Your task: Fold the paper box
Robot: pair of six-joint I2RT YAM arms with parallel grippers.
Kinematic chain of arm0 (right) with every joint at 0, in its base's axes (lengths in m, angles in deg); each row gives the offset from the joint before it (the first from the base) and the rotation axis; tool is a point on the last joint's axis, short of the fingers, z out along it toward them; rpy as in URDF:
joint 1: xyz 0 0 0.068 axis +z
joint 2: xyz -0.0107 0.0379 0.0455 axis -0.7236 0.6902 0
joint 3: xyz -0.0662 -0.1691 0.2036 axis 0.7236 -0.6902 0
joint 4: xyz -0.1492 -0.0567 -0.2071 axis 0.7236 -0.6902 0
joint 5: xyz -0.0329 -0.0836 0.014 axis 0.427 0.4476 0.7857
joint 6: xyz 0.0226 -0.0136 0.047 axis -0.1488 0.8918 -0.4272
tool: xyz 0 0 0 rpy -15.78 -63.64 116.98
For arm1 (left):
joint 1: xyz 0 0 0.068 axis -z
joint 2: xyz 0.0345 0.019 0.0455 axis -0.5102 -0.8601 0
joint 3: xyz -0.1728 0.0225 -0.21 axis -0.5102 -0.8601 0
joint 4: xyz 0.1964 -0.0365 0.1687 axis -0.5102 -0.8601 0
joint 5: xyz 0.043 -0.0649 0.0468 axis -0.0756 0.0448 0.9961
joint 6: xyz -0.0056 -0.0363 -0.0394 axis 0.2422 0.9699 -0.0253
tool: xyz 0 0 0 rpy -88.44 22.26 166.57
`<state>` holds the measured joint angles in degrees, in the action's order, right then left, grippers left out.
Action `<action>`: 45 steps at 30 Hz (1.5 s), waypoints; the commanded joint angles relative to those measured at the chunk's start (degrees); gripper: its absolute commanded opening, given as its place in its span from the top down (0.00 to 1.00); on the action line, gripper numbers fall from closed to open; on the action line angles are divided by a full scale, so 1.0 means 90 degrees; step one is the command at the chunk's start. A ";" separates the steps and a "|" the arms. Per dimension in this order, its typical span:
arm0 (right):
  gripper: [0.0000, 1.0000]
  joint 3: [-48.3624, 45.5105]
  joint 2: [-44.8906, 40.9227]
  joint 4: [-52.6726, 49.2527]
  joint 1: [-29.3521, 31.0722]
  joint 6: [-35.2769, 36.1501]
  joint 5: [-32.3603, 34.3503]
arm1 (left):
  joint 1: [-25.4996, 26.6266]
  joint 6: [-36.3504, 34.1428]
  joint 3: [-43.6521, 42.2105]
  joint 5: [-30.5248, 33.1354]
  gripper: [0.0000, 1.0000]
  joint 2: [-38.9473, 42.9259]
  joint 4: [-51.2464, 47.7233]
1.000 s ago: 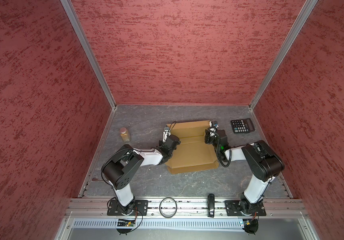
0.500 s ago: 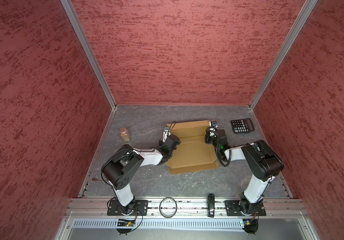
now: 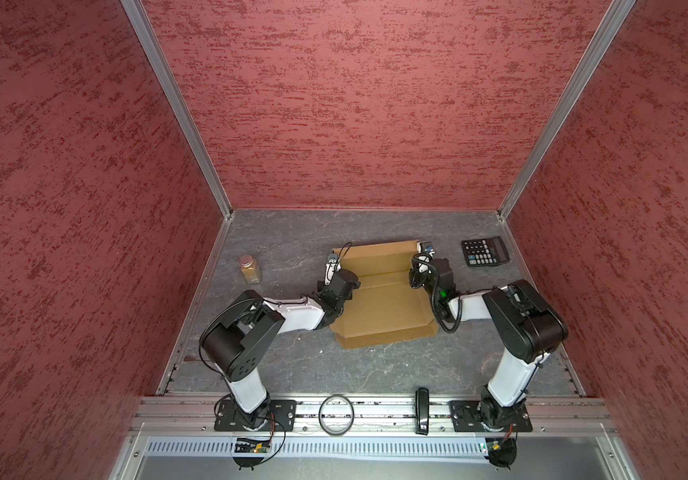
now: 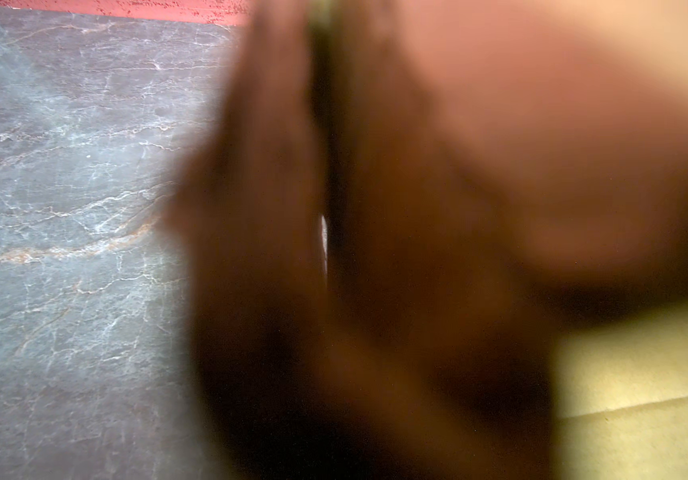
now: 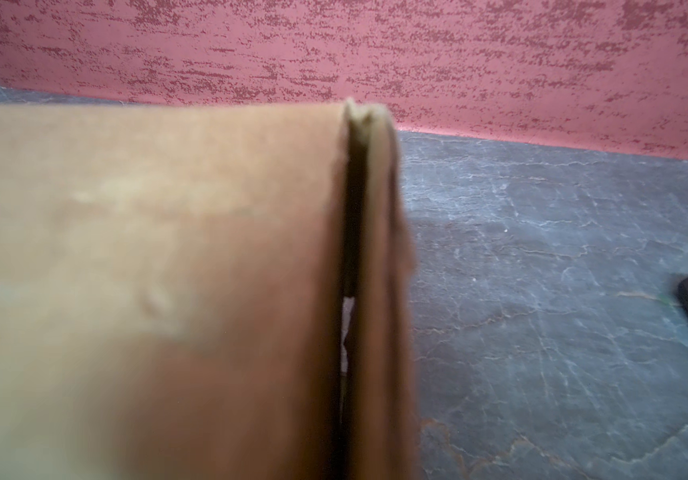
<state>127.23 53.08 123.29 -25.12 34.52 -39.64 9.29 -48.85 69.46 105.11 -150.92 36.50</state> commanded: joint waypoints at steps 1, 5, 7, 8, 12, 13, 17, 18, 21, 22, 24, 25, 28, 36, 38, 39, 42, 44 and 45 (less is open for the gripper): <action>0.89 0.0104 0.0211 -0.0572 0.0277 0.0124 -0.0367 | 0.0082 0.0003 -0.0052 -0.0689 0.91 0.0085 -0.0153; 0.89 0.0125 0.0241 -0.0583 0.0287 0.0164 -0.0371 | 0.0077 -0.0004 -0.0030 -0.0714 0.91 0.0124 -0.0183; 0.90 0.0151 0.0263 -0.0592 0.0287 0.0165 -0.0363 | 0.0081 -0.0009 -0.0042 -0.0725 0.91 0.0152 -0.0182; 0.90 0.0169 0.0286 -0.0601 0.0287 0.0161 -0.0364 | 0.0079 -0.0007 -0.0045 -0.0725 0.91 0.0162 -0.0179; 0.91 0.0190 0.0306 -0.0576 0.0287 0.0149 -0.0354 | 0.0080 -0.0012 -0.0037 -0.0780 0.90 0.0163 -0.0162; 0.91 0.0194 0.0319 -0.0574 0.0287 0.0147 -0.0370 | 0.0071 -0.0025 -0.0022 -0.0807 0.90 0.0155 -0.0162; 0.93 0.0256 0.0360 -0.0630 0.0287 0.0166 -0.0399 | 0.0076 -0.0026 0.0011 -0.0863 0.90 0.0133 -0.0173; 0.93 0.0265 0.0381 -0.0632 0.0289 0.0175 -0.0400 | 0.0081 -0.0026 0.0011 -0.0871 0.91 0.0131 -0.0184; 0.93 0.0290 0.0441 -0.0638 0.0296 0.0196 -0.0452 | 0.0081 -0.0017 -0.0006 -0.0854 0.90 0.0161 -0.0199; 0.93 0.0309 0.0457 -0.0652 0.0297 0.0205 -0.0491 | 0.0081 -0.0002 -0.0015 -0.0848 0.91 0.0172 -0.0219; 0.93 0.0326 0.0487 -0.0661 0.0296 0.0217 -0.0536 | 0.0075 0.0001 -0.0073 -0.0832 0.91 0.0219 -0.0193; 0.93 0.0324 0.0504 -0.0662 0.0289 0.0222 -0.0554 | 0.0070 0.0003 -0.0091 -0.0842 0.91 0.0240 -0.0214; 0.93 0.0326 0.0516 -0.0633 0.0290 0.0215 -0.0609 | 0.0071 -0.0031 -0.0104 -0.0858 0.91 0.0307 -0.0282; 0.83 0.0508 0.0614 -0.0779 0.0297 0.0166 -0.0658 | -0.0007 -0.0153 -0.0136 -0.0968 0.90 0.0437 -0.0355; 0.81 0.0528 0.0604 -0.0817 0.0292 0.0166 -0.0597 | -0.0030 -0.0180 -0.0162 -0.0996 0.90 0.0465 -0.0343; 0.78 0.0537 0.0592 -0.0849 0.0288 0.0160 -0.0577 | -0.0032 -0.0191 -0.0162 -0.1003 0.90 0.0482 -0.0341; 0.75 0.0587 0.0595 -0.0954 0.0294 0.0166 -0.0524 | -0.0033 -0.0229 -0.0212 -0.1032 0.91 0.0551 -0.0296; 0.80 0.0578 0.0583 -0.0926 0.0297 0.0165 -0.0413 | -0.0032 -0.0219 -0.0263 -0.1047 0.91 0.0589 -0.0255; 0.83 0.0585 0.0581 -0.0928 0.0295 0.0151 -0.0373 | -0.0032 -0.0221 -0.0271 -0.1048 0.91 0.0597 -0.0247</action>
<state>132.02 56.73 120.05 -24.42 36.38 -39.75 8.33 -49.90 67.60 100.77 -146.79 33.09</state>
